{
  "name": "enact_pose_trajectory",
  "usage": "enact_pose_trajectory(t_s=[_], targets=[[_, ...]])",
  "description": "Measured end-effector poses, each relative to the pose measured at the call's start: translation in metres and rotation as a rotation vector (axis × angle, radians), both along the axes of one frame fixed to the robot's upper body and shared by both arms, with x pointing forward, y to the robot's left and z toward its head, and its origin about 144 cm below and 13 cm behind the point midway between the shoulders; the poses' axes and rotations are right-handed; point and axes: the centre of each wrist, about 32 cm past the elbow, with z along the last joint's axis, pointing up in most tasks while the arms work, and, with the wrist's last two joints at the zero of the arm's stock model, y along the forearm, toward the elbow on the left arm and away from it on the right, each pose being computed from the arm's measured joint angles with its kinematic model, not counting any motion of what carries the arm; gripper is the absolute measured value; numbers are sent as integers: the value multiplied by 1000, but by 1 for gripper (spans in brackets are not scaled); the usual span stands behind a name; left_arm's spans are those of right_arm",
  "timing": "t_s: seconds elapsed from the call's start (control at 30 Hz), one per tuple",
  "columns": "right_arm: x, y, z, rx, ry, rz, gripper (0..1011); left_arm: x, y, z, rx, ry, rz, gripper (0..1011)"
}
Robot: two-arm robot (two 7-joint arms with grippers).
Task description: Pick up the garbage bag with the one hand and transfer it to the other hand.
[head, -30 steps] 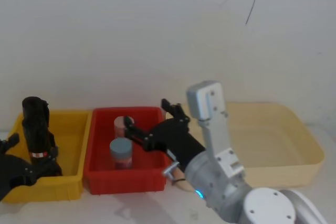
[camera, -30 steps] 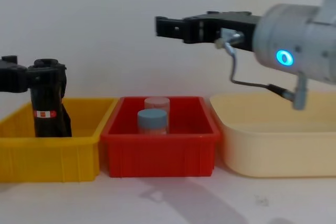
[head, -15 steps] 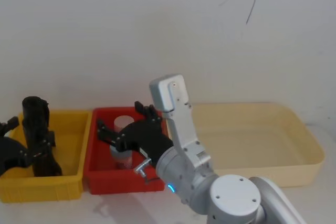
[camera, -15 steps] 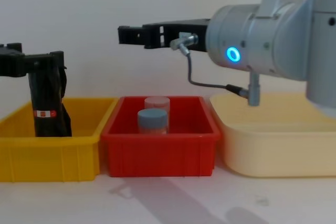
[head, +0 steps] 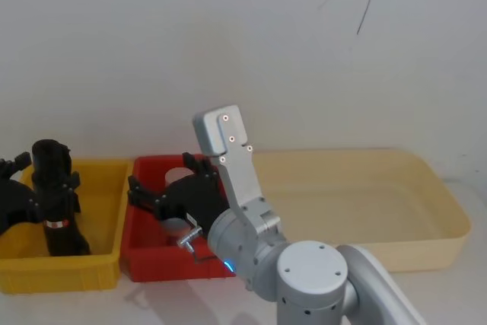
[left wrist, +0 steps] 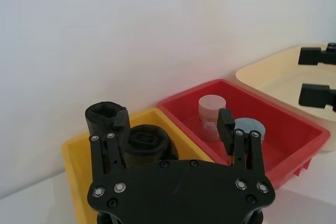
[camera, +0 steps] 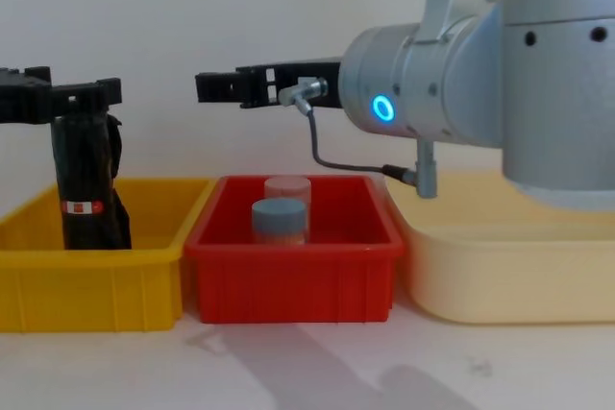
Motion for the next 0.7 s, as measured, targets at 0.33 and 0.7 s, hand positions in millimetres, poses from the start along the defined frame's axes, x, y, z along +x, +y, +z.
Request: enact_pose_trajectory(t_s=[0.33, 0.7], targets=[[10, 5, -5, -19, 27, -27, 1000, 10, 6, -2, -29, 46, 20, 1001], [20, 6, -11, -32, 48, -52, 1000, 25, 8, -8, -46, 102, 27, 1001]])
